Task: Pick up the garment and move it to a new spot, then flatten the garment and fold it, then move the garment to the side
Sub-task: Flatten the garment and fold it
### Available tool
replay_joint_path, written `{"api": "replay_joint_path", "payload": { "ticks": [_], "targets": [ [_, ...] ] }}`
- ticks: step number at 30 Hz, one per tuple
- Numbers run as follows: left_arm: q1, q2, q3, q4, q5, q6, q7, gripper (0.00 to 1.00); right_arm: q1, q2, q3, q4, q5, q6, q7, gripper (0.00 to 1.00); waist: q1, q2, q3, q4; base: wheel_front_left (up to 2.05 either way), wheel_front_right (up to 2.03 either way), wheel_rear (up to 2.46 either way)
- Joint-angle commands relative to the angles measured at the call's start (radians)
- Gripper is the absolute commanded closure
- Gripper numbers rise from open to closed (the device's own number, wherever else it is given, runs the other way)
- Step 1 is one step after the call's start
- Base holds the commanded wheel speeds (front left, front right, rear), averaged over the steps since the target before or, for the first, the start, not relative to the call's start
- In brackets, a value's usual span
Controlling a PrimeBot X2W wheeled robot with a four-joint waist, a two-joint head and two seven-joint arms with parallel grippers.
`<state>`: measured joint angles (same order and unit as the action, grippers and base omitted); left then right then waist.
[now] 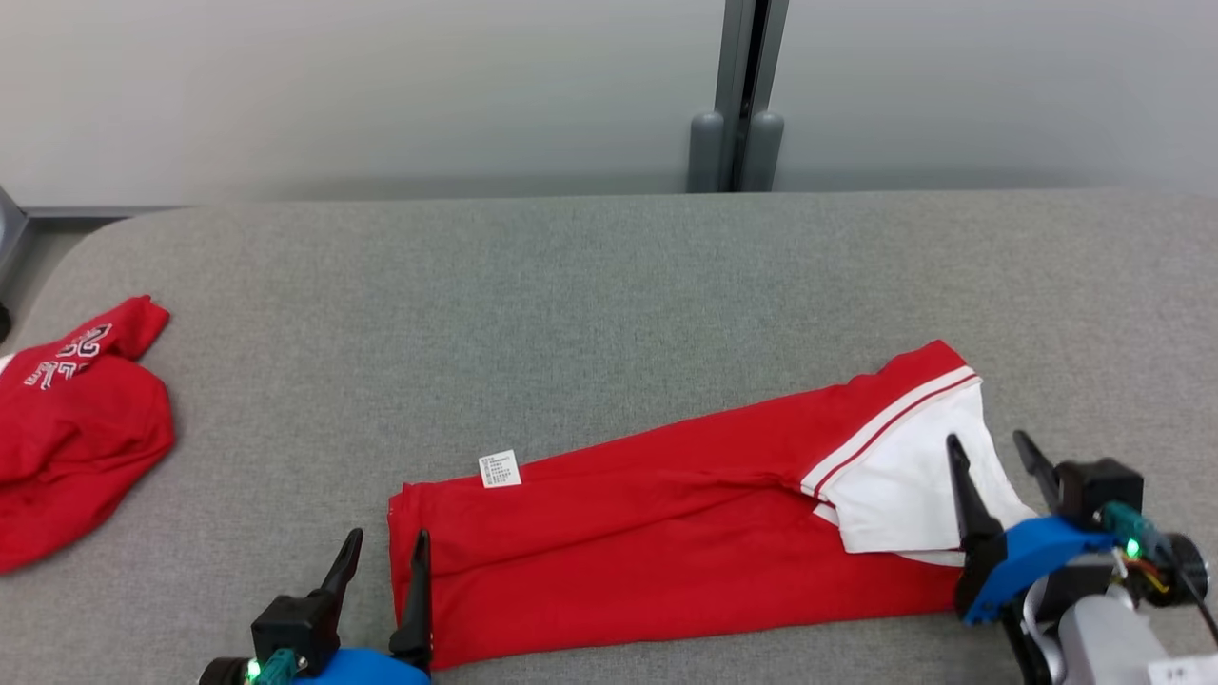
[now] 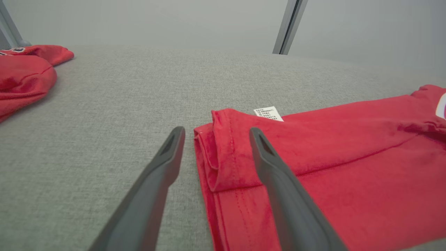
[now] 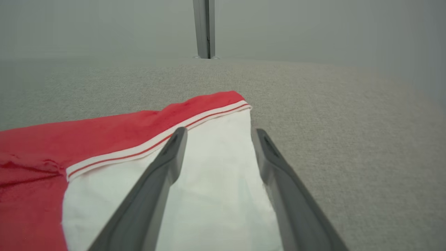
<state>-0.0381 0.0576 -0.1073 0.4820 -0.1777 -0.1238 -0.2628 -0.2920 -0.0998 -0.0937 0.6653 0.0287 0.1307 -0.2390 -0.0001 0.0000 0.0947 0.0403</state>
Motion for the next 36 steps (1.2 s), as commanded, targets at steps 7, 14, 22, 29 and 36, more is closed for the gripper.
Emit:
{"api": "replay_joint_path", "payload": {
  "ticks": [7, 14, 22, 29, 36],
  "targets": [
    [-0.064, 0.009, -0.033, 0.000, -0.013, -0.010, -0.003, 0.00, -0.131, -0.033, -0.088, 0.121, -0.069, 0.000, 0.089, 0.00, 0.0001, 0.0000, 0.092, 0.042, 0.00, 0.00, 0.00],
    [-0.092, 0.038, -0.064, -0.006, -0.044, -0.007, -0.003, 0.00, -0.141, -0.004, -0.137, 0.261, -0.079, 0.000, 0.148, 0.00, 0.0001, 0.0000, 0.132, 0.062, 0.00, 0.00, 0.00],
    [-0.085, 0.047, -0.051, 0.000, -0.053, -0.007, -0.003, 0.00, -0.081, 0.039, -0.075, 0.384, 0.016, 0.002, 0.155, 1.00, 0.0001, 0.0000, 0.119, 0.046, 0.00, 0.00, 0.00],
    [-0.062, 0.035, -0.046, -0.003, -0.041, -0.007, -0.003, 0.00, -0.062, -0.096, -0.120, 0.357, 0.083, -0.006, 0.043, 1.00, 0.0001, 0.0000, 0.074, -0.003, 0.00, 0.00, 0.00],
    [-0.045, 0.021, -0.048, 0.001, -0.034, -0.007, -0.003, 0.00, -0.081, -0.132, -0.194, 0.278, 0.040, -0.001, -0.013, 1.00, 0.0001, 0.0000, 0.040, -0.042, 0.00, 0.00, 0.00]
  ]
}}
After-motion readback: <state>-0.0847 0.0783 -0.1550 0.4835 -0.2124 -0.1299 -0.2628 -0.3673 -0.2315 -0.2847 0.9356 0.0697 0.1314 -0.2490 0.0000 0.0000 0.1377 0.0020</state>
